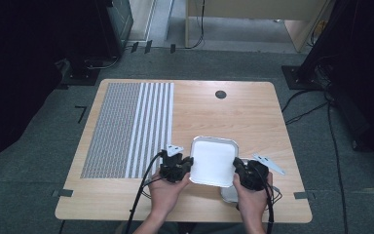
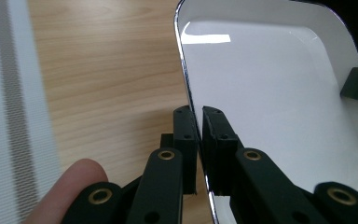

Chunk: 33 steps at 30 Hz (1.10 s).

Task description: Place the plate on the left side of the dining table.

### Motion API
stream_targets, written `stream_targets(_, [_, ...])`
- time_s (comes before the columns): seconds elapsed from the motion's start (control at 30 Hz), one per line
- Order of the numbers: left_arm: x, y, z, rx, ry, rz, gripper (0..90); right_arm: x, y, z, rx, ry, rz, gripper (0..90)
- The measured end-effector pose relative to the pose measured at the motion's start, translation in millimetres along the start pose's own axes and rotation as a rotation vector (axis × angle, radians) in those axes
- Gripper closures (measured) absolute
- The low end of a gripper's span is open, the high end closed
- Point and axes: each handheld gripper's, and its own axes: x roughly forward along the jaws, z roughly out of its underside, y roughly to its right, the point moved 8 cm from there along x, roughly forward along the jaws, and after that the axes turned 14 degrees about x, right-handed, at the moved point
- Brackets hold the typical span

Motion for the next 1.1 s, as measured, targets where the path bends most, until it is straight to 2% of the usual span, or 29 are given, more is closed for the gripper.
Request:
stream_targets(0.1, [-7.8,-17.6,-0.8,-0.014,0.008,-0.016,85.6,7.0,-15.8,2.2,-0.012,-0.011,-0.012,90.0])
stream_targets(0.13, [-9.6,-21.8,-1.0,-0.016,0.009,-0.020,85.8,12.1,-27.2,3.8,-0.018,-0.018,-0.019,90.0])
stream_targets(0.17, [-14.2,-32.6,-1.6,-0.026,0.014,-0.032,85.9,15.1,-32.8,4.5,-0.023,-0.019,-0.024,90.0])
stream_targets(0.2, [-14.2,-32.6,-1.6,-0.026,0.014,-0.032,86.0,15.1,-32.8,4.5,-0.023,-0.019,-0.024,90.0])
stream_targets(0.27, [-18.1,-43.2,-1.4,-0.032,0.016,-0.042,86.0,20.9,-43.6,6.5,-0.029,-0.024,-0.031,90.0])
stream_targets(0.3, [-21.0,-54.0,-1.3,-0.036,0.016,-0.052,86.2,27.2,-53.1,8.7,-0.032,-0.030,-0.037,90.0])
stream_targets(0.33, [-21.0,-54.0,-1.3,-0.036,0.016,-0.052,86.3,27.2,-53.1,8.7,-0.032,-0.030,-0.037,90.0])
stream_targets(0.37, [-22.5,-58.9,-1.5,-0.043,0.017,-0.058,86.4,33.8,-61.9,11.6,-0.029,-0.038,-0.045,90.0])
stream_targets(0.4, [-24.2,-64.0,-1.6,-0.041,0.015,-0.064,86.4,33.8,-61.9,11.6,-0.029,-0.038,-0.045,90.0])
stream_targets(0.5, [-28.2,-78.9,-2.0,-0.049,0.017,-0.076,86.7,46.3,-78.6,16.2,-0.023,-0.053,-0.059,90.0])
stream_targets(0.53, [-29.7,-83.6,-2.3,-0.050,0.017,-0.081,86.7,46.3,-78.6,16.2,-0.023,-0.053,-0.059,90.0])
stream_targets(0.67, [-34.8,-102.4,-2.5,-0.068,0.023,-0.097,87.1,57.3,-95.8,19.9,-0.029,-0.060,-0.068,90.0])
stream_targets(0.7, [-37.7,-111.1,-2.0,-0.078,0.024,-0.100,87.2,62.1,-104.1,21.8,-0.032,-0.063,-0.074,90.0])
stream_targets(0.73, [-37.7,-111.1,-2.0,-0.078,0.024,-0.100,87.4,62.1,-104.1,21.8,-0.032,-0.063,-0.074,90.0])
stream_targets(0.77, [-40.5,-119.7,-2.0,-0.085,0.026,-0.107,87.4,67.1,-112.0,24.3,-0.034,-0.072,-0.078,90.0])
stream_targets(0.8, [-40.5,-119.7,-2.0,-0.085,0.026,-0.107,87.5,67.1,-112.0,24.3,-0.034,-0.072,-0.078,90.0])
stream_targets(0.9, [-47.5,-136.0,-4.0,-0.088,0.032,-0.122,87.6,76.4,-127.6,27.6,-0.034,-0.082,-0.095,90.0])
stream_targets(0.93, [-47.5,-136.0,-4.0,-0.088,0.032,-0.122,87.6,76.4,-127.6,27.6,-0.034,-0.082,-0.095,90.0])
stream_targets(1.1, [-53.5,-154.9,-3.0,-0.103,0.037,-0.150,88.1,88.6,-144.0,33.8,-0.020,-0.098,-0.109,90.0])
